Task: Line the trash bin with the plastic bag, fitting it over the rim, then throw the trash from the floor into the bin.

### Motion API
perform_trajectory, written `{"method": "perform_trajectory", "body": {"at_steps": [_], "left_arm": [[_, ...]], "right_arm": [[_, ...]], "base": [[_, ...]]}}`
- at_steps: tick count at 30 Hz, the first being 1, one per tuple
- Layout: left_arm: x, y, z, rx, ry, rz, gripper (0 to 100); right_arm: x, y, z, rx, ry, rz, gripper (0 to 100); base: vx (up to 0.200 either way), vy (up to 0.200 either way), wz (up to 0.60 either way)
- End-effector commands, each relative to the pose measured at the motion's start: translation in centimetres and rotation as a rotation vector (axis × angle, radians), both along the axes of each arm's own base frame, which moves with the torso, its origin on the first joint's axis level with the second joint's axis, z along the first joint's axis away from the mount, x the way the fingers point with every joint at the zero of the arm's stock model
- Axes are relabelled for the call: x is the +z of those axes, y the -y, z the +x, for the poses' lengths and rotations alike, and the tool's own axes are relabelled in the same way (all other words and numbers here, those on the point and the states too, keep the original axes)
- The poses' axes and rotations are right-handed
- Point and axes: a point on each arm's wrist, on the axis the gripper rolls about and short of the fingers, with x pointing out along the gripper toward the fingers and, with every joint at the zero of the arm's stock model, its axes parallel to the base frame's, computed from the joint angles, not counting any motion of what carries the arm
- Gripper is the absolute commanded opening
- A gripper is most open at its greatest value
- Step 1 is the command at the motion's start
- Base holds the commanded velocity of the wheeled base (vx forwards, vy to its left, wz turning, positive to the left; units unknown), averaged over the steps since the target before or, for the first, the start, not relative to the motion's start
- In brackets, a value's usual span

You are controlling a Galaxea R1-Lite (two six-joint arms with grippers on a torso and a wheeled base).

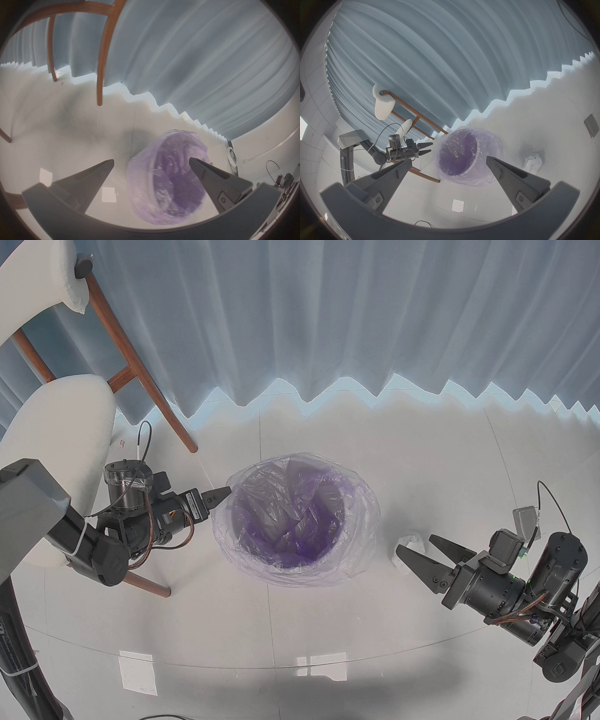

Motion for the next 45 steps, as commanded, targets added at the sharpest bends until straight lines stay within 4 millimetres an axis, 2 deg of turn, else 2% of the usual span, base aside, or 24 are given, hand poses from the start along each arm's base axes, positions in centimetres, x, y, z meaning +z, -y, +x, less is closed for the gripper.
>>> {"method": "perform_trajectory", "body": {"at_steps": [1,7,11,15,21,27,45], "left_arm": [[-2.4,-1.3,1.7,0.042,-0.049,0.007,100],[-2.8,-1.4,2.1,0.049,-0.054,0.008,100],[-4.0,-1.4,2.4,0.05,-0.08,0.015,100],[-4.2,-1.4,2.8,0.053,-0.079,0.015,100],[-5.1,-2.3,3.6,0.085,-0.091,0.017,100],[-5.8,-2.4,4.3,0.111,-0.09,0.026,100],[-11.0,-2.8,7.1,0.157,-0.122,0.043,100]], "right_arm": [[0.2,0.1,-0.3,-0.002,0.01,0.0,100],[0.2,0.1,-0.3,-0.001,0.011,0.003,100],[0.0,0.1,-0.2,-0.002,0.005,-0.001,100],[0.1,0.1,-0.2,-0.002,0.006,0.0,100],[0.0,0.1,-0.1,-0.002,0.001,0.001,100],[-0.1,0.1,-0.1,-0.002,-0.003,-0.001,100],[-0.6,0.0,0.0,-0.001,-0.019,-0.013,100]], "base": [[0.0,0.0,0.0],[0.0,0.0,0.0],[0.0,0.0,0.0],[0.0,0.0,0.0],[0.0,0.0,0.0],[0.0,0.0,0.0],[0.0,0.0,0.0]]}}
